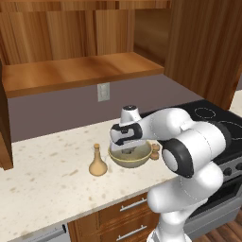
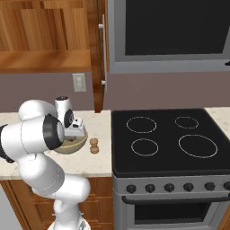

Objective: Retrieve the bottle and the shaker from the cabinet and place them next to the mixing bowl on the counter. Then add garlic from the fridge to the mixing bowl.

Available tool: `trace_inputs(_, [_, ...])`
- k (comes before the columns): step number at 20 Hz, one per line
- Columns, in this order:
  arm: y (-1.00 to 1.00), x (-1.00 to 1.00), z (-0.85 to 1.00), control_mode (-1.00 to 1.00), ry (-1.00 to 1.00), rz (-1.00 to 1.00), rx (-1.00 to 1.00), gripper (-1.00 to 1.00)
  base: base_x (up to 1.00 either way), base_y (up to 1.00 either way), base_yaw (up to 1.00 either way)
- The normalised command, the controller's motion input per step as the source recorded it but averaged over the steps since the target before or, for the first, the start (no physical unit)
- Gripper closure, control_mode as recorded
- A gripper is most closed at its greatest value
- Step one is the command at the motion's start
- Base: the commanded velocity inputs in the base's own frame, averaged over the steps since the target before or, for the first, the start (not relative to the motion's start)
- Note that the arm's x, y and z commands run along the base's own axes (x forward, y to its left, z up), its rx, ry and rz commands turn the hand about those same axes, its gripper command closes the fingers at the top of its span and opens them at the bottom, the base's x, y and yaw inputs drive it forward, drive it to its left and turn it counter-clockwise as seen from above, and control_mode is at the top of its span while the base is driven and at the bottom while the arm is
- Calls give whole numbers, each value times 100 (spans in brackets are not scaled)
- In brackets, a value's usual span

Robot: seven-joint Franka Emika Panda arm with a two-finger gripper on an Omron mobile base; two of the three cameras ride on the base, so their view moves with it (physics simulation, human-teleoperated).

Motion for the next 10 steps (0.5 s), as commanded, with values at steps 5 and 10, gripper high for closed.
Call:
trace_inputs(5, [0,-4,0,-100,0,0,0,-100,0,0,0])
trace_inputs(10, [-3,-33,6,-100,0,0,0,-100,0,0,0])
